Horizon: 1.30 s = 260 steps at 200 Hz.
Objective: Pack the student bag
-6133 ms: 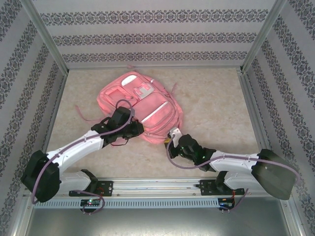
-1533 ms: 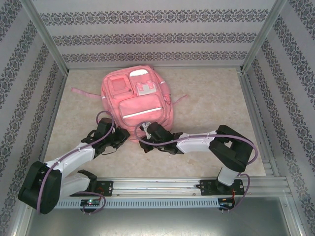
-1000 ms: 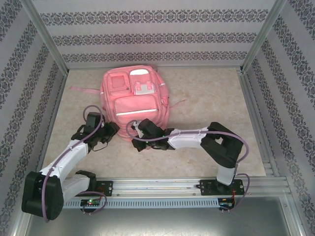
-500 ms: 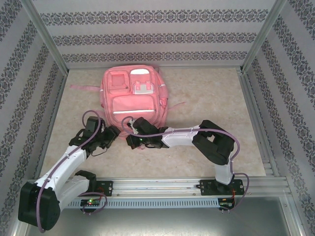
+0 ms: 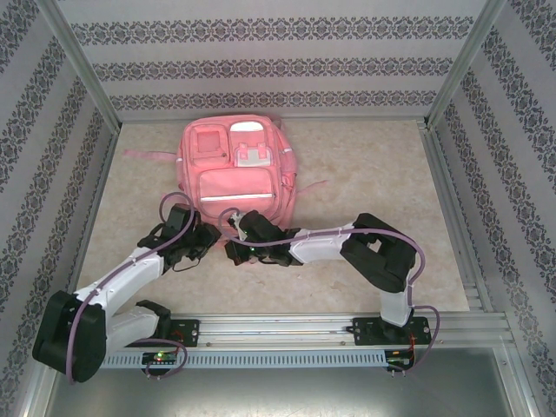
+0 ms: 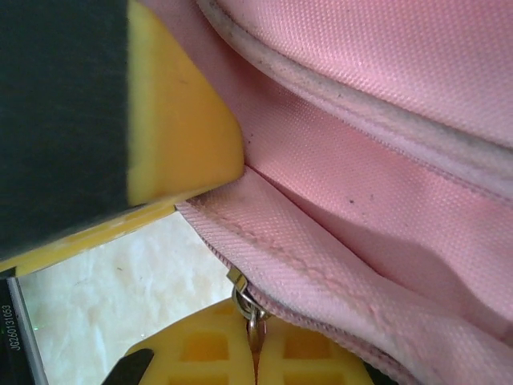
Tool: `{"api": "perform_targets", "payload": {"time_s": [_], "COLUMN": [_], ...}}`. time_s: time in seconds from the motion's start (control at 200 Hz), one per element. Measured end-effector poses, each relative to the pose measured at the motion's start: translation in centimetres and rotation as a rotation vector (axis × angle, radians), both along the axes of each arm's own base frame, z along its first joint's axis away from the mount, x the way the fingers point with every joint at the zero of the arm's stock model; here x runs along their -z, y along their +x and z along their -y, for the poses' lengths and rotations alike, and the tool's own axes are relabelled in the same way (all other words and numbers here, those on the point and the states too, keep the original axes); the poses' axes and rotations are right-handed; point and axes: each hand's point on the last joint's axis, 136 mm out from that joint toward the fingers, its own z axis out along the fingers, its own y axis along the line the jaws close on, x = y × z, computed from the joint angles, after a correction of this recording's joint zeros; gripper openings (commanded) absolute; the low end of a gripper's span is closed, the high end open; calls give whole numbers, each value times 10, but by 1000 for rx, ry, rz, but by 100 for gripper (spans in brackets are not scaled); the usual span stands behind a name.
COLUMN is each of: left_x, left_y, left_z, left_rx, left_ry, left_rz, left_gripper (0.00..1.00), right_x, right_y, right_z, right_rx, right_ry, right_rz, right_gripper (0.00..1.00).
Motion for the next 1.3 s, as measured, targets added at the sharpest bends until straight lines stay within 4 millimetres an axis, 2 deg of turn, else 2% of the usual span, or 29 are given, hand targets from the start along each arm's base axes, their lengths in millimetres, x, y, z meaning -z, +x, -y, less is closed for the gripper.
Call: {"api": "perform_targets", "payload": {"time_s": [0.28,0.675,1.134,1.299], "left_x": [2,-2,-6,-10], "left_y": [5,5,6,6], "left_z": [3,5,6,1], "left_rx": [7,36,76,74], "left_ry": [-16,-46,-29,-23], "left_rz": [5,12,29,31], "left_gripper": [18,16,14,13], "right_x": [-2,-7,-9,-11], "right_y": [-2,-8,-8,-11], "right_z": [13,30,62,63], "right_rx": [19,5,-21,-42], "right_ry": [-16,-58,-146,-152], "right_rz": [15,39,64,70], "right_gripper": [0,0,0,0]}}
